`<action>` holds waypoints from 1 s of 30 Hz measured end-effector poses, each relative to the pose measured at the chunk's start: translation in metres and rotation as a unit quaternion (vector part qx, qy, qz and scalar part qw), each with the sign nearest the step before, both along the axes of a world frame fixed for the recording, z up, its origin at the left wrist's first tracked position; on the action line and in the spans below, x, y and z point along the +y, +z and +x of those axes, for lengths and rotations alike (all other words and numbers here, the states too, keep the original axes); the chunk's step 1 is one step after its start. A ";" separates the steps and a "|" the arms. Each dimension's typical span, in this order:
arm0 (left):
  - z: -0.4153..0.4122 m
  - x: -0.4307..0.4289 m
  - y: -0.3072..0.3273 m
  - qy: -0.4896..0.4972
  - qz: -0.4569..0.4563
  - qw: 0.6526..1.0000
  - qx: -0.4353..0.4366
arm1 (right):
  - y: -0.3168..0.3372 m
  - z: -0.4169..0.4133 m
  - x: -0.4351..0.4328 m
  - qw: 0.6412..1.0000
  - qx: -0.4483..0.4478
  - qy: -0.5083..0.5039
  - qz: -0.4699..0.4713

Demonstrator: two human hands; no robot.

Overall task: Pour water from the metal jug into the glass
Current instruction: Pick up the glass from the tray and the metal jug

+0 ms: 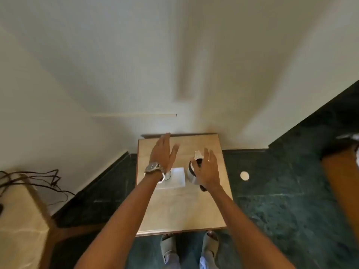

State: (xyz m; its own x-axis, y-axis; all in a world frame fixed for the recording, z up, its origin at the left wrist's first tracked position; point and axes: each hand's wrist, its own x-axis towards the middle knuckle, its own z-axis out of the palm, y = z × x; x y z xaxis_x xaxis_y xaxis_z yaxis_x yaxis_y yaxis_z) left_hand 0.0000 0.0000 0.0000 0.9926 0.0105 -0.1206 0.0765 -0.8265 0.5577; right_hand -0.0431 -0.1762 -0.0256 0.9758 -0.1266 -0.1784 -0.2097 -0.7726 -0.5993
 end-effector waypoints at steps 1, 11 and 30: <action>-0.006 0.003 -0.024 0.012 -0.014 1.000 0.021 | -0.025 -0.005 0.000 0.998 0.015 -0.063 0.018; -0.041 0.042 -0.266 0.090 0.012 0.976 0.200 | -0.216 -0.026 -0.008 0.919 0.079 -0.282 0.264; -0.018 0.042 -0.314 0.162 -0.096 0.968 0.166 | -0.227 -0.028 -0.022 0.952 -0.052 -0.234 0.189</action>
